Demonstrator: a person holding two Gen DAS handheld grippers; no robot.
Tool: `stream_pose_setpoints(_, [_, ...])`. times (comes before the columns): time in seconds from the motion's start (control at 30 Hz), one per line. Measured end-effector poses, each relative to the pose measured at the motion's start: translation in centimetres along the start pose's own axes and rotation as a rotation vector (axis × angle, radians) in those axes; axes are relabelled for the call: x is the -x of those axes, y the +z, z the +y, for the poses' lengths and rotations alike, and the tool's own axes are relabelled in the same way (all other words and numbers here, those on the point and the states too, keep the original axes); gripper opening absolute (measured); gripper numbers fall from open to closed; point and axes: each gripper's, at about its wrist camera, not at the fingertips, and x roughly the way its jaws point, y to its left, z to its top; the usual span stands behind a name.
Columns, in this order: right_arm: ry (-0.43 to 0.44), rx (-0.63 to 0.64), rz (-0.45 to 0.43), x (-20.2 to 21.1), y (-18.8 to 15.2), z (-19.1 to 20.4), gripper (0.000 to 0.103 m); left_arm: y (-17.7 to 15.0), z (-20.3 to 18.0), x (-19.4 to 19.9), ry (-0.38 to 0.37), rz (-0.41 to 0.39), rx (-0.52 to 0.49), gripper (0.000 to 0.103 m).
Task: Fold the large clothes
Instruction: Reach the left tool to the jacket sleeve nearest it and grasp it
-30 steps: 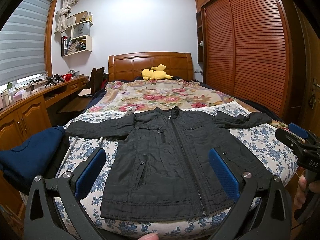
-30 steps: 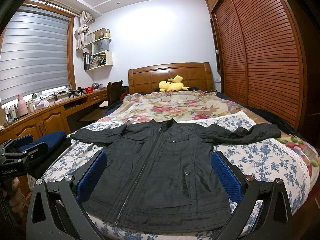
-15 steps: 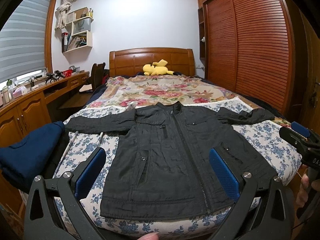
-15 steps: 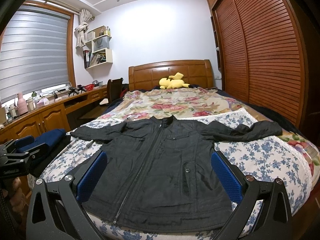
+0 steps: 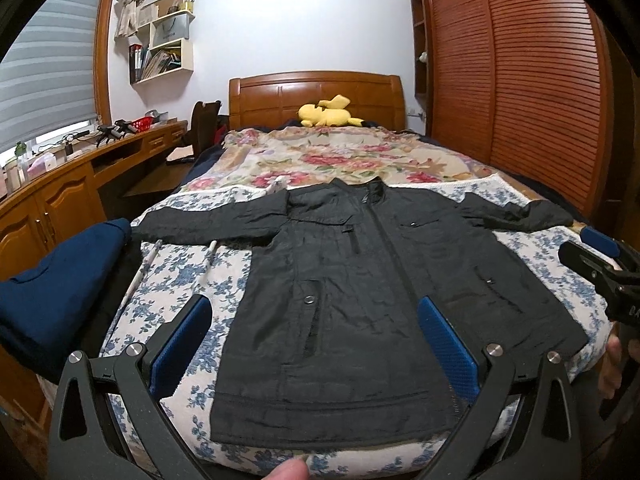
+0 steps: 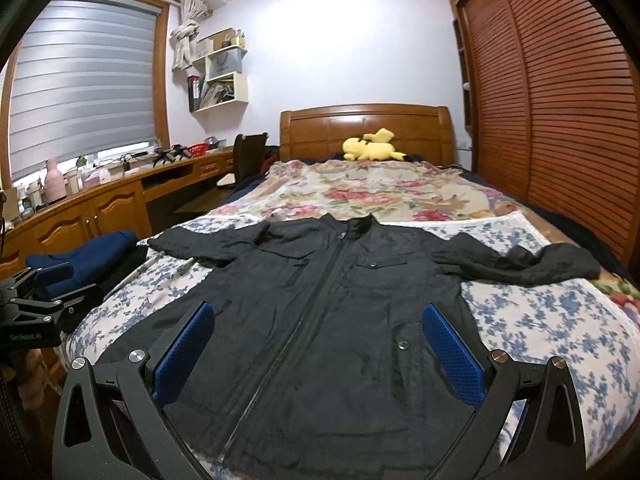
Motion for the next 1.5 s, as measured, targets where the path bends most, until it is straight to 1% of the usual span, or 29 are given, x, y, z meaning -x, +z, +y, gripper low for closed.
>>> stream_pose_setpoints(0.27, [0.059, 0.045, 0.028, -4.4, 0.7, -0.2, 0.103, -0.4, 1.9, -3.1, 0.036, 0.039, 0.005, 0.103])
stream_pose_setpoints(0.47, [0.125, 0.049, 0.047, -7.9, 1.6, -0.2, 0.103, -0.7, 3.9, -5.4, 0.039, 0.069, 0.06, 0.103])
stream_pose_setpoints(0.57, [0.151, 0.05, 0.063, -9.8, 1.8, -0.4, 0.103, -0.5, 5.0, -6.4, 0.063, 0.067, 0.08, 0.103])
stream_pose_setpoints(0.67, [0.177, 0.059, 0.096, -11.9, 1.7, -0.9, 0.103, -0.2, 6.2, -7.6, 0.087, 0.076, 0.086, 0.103])
stream_pose_setpoints(0.77, [0.183, 0.079, 0.133, -13.7, 1.0, -1.2, 0.103, 0.2, 7.6, -8.8, 0.102, 0.083, 0.101, 0.103])
stream_pose_setpoints(0.83, [0.185, 0.096, 0.168, -14.7, 0.6, -1.7, 0.103, 0.6, 8.7, -10.1, 0.102, 0.094, 0.113, 0.103])
stream_pose_setpoints(0.97, [0.193, 0.111, 0.204, -15.3, 0.6, -2.7, 0.103, 1.2, 10.6, -13.0, 0.085, 0.123, 0.139, 0.102])
stream_pose_setpoints(1.1, [0.199, 0.091, 0.246, -15.4, 0.6, -4.2, 0.103, 2.2, 12.9, -16.4, 0.078, 0.145, 0.154, 0.099])
stream_pose_setpoints(1.17, [0.195, 0.088, 0.263, -15.5, 0.6, -4.8, 0.103, 2.7, 13.9, -18.0, 0.076, 0.16, 0.155, 0.09])
stream_pose_setpoints(1.2, [0.195, 0.088, 0.27, -15.2, 0.7, -5.0, 0.103, 3.1, 14.5, -19.2, 0.077, 0.174, 0.157, 0.088])
stream_pose_setpoints(1.27, [0.193, 0.089, 0.275, -15.6, 1.0, -4.7, 0.103, 3.5, 15.5, -20.7, 0.068, 0.191, 0.163, 0.08])
stream_pose_setpoints(1.5, [0.183, 0.092, 0.278, -15.1, 1.5, -5.3, 0.103, 4.8, 18.3, -26.8, 0.093, 0.239, 0.179, 0.072])
